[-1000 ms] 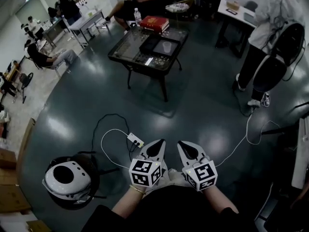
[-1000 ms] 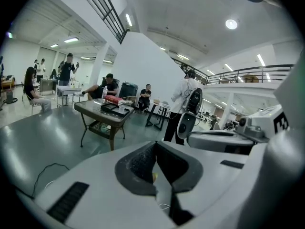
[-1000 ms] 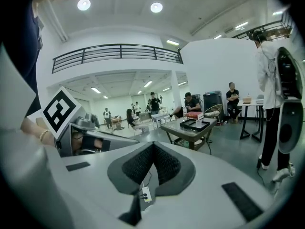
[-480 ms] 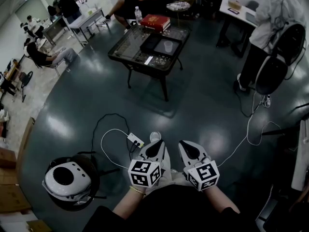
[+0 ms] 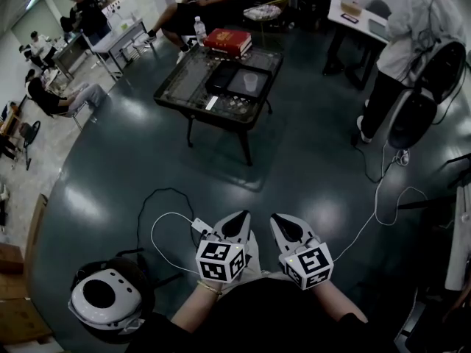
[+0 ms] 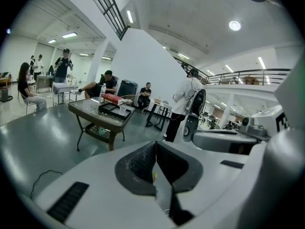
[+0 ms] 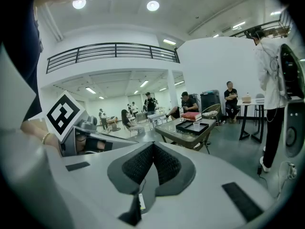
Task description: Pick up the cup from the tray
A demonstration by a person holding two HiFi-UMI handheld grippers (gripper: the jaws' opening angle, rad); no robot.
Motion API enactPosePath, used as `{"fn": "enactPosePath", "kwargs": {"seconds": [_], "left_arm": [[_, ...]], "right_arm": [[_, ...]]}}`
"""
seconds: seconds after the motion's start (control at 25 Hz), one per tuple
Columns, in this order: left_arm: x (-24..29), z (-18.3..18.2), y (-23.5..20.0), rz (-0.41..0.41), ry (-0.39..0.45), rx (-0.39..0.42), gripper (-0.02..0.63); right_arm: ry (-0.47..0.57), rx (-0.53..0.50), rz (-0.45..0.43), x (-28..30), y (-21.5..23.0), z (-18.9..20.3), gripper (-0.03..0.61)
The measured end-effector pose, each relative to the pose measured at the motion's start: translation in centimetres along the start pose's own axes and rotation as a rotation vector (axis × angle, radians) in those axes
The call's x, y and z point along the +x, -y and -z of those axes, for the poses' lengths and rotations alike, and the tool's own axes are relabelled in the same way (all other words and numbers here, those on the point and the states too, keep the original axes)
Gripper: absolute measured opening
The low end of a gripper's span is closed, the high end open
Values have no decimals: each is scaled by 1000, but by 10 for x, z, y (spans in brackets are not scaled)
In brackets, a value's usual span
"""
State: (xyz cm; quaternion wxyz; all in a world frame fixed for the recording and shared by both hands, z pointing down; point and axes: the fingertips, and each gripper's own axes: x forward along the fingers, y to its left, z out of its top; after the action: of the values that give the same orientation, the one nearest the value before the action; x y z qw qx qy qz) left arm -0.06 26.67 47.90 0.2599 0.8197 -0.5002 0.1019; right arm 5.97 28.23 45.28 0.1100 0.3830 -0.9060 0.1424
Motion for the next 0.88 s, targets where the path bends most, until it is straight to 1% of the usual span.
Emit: {"fn": "enactPosePath", "kwargs": {"seconds": [0.16, 0.4, 0.88], "left_arm": [[26, -28, -26, 8, 1, 14, 14], [51, -65, -64, -2, -10, 24, 13], [99, -113, -121, 12, -23, 48, 14]], "right_arm": [[2, 4, 14, 37, 18, -17, 11], [8, 4, 22, 84, 34, -46, 12], [17, 3, 50, 163, 69, -81, 11]]}}
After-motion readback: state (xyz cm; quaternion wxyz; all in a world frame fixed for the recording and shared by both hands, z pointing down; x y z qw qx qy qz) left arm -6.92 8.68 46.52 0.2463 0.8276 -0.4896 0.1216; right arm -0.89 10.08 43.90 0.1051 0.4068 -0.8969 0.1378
